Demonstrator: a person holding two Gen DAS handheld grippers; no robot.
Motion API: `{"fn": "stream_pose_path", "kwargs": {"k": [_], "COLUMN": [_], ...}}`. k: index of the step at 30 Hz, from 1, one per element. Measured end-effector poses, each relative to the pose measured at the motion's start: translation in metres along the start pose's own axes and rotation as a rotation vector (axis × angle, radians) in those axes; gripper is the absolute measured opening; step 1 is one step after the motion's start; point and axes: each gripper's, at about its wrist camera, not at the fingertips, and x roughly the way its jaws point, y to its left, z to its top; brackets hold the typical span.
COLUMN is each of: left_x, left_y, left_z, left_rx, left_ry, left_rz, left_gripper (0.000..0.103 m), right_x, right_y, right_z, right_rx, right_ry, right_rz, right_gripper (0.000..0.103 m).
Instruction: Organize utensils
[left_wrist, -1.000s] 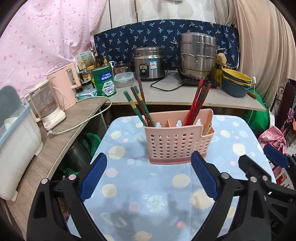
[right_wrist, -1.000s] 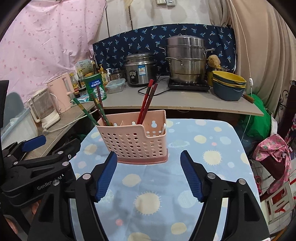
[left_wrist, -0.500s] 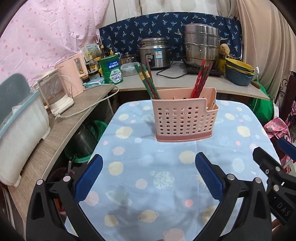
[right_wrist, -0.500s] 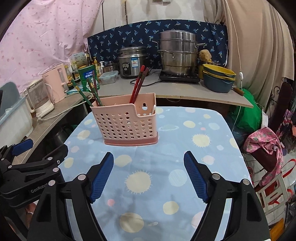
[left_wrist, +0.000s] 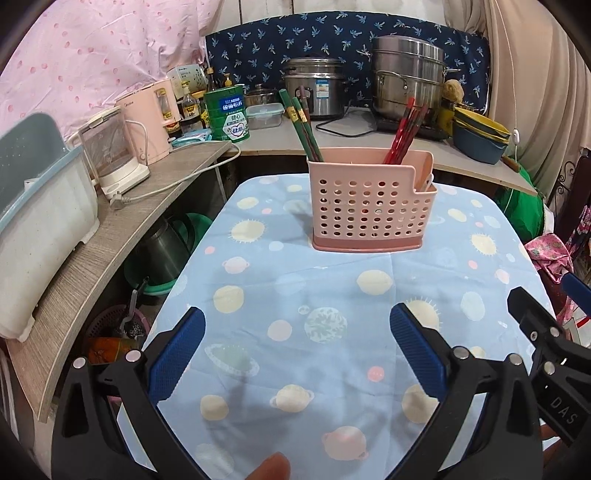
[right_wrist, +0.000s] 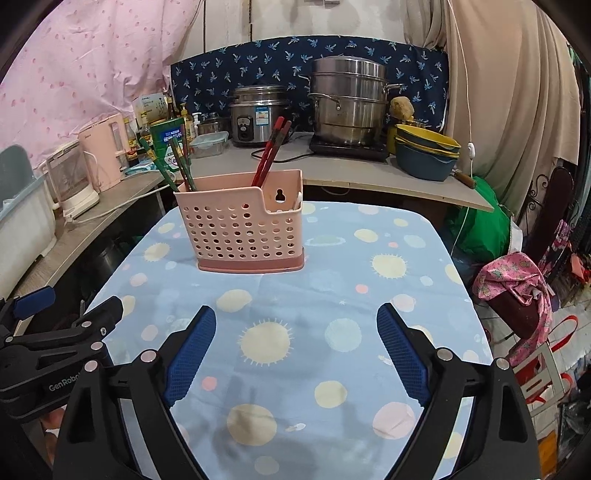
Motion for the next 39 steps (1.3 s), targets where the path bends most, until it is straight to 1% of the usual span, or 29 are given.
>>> {"fn": "stream_pose_path", "kwargs": {"k": [12,39], "left_x": [0.001,0.001], "left_y": [-0.002,-0.008], "left_z": [-0.005,-0.003], "left_rx": [-0.001,0.009], "left_ry": [0.011,0.000], "left_rz": [-0.006,-0.002], "left_gripper": [0.096,0.096], "right_x": [-0.003,0.008], "right_y": [-0.001,-0.005], "right_z": [-0.003,-0.006], "right_rx": [-0.019,0.003], "right_ry": [-0.015,0.017], "right_rz": [-0.017,-0.014], "right_gripper": [0.087,0.088]}}
